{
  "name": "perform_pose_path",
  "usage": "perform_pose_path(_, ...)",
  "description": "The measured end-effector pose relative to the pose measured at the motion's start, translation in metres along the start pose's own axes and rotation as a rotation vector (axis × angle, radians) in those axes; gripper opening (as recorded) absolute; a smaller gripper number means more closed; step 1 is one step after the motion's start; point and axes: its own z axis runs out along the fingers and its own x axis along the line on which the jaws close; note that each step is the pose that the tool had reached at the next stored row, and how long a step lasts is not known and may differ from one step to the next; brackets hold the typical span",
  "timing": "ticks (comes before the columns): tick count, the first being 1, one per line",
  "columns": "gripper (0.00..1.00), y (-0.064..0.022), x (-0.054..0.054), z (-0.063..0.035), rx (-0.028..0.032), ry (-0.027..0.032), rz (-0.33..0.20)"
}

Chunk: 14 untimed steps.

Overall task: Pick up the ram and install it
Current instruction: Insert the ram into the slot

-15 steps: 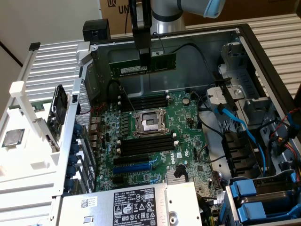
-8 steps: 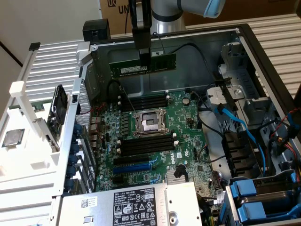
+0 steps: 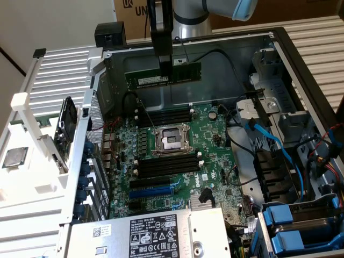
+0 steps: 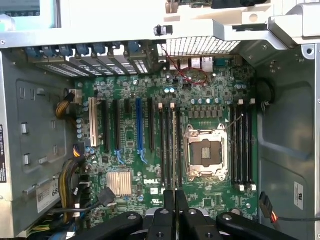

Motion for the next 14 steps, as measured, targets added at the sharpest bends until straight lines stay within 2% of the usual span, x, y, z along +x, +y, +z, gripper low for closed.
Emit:
perform_pose_path(1,0.13,0.0001,0.0,0.0015,0.0001,0.0015,0.0)
perform_pose_path(2,0.13,0.0003,0.0,0.0054,0.0004,0.0065,0.0)
perform_pose_path(9,0.13,0.0005,0.0,0.0081,0.0003,0.0072,0.0)
perform_pose_path(14,0.13,0.0007,-0.001,0.0142,-0.0004,0.0071,0.0)
